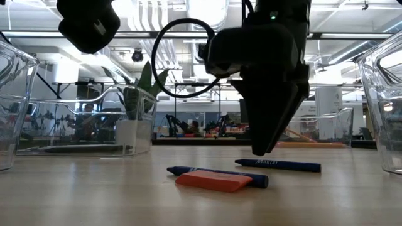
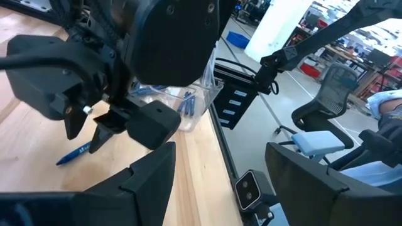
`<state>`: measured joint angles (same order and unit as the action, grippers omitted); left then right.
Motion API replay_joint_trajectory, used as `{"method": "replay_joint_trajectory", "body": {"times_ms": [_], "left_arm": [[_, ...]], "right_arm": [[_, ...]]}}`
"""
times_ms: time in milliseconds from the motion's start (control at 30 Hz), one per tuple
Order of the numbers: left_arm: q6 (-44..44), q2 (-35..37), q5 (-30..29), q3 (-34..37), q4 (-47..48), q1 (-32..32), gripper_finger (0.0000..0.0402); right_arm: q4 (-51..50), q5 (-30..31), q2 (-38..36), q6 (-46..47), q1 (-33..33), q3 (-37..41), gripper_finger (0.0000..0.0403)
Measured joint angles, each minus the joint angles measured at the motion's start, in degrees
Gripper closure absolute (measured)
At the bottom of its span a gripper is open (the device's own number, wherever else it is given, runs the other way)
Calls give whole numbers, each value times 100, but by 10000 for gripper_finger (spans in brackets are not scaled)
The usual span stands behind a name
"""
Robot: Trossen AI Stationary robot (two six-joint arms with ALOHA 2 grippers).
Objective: Sort crayons/erasers/pens/pencils in bins
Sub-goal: Put the blue crayon into the bottom right transparent bin
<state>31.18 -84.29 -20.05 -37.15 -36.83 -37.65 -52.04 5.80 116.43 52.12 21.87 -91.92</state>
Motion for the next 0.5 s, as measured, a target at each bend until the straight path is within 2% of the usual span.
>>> {"method": "replay_joint_trajectory", "body": {"times_ms": [300, 500], "left_arm": [[-11, 0, 3, 0, 21, 4, 169], [-57, 0, 4, 2, 20, 4, 169]], "right_arm": [[24, -138, 246, -135, -3, -7, 280], [27, -192, 306, -481, -35, -13, 320]]}}
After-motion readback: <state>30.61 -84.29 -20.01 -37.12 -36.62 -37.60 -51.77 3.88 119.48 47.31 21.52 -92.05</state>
